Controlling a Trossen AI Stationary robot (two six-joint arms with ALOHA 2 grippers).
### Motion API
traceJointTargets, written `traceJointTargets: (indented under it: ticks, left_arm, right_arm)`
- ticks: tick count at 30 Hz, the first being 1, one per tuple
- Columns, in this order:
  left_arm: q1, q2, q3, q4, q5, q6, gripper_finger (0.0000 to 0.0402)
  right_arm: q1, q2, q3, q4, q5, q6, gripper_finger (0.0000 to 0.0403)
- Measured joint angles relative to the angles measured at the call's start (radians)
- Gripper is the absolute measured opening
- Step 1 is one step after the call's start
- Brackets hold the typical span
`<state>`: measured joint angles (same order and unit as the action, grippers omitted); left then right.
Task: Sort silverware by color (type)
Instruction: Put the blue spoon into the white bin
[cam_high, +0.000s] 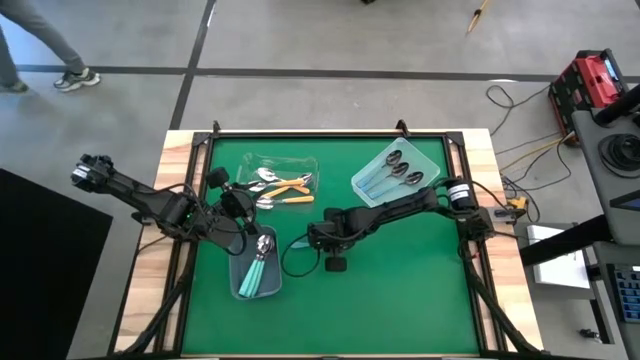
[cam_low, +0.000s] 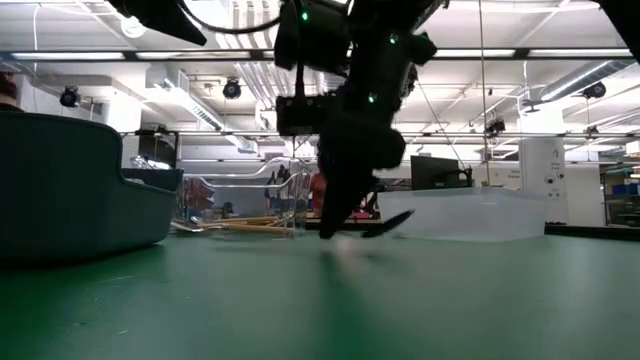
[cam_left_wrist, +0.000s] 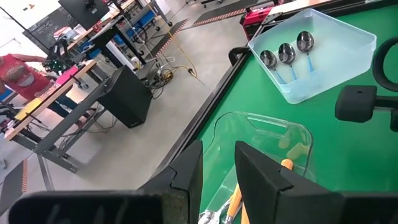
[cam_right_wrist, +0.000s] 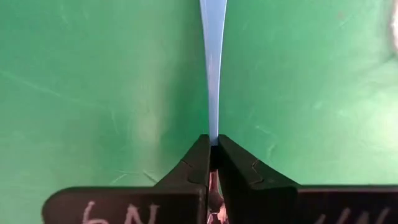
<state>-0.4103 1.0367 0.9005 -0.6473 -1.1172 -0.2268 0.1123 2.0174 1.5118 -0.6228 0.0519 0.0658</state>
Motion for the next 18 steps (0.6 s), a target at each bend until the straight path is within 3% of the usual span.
traceJointTargets:
  ticks: [9, 18]
  left_arm:
    - [0.000, 0.000, 0.000, 0.000, 0.000, 0.000, 0.0076]
    - [0.000, 0.000, 0.000, 0.004, 0.000, 0.000, 0.0076]
  right_arm:
    - [0.005, -0.025, 0.103, -0.182, -0.004, -0.041, 0.0009]
    - [0.002, -0.081, 0.188, -0.383, 0.002, -0.194, 0.0009]
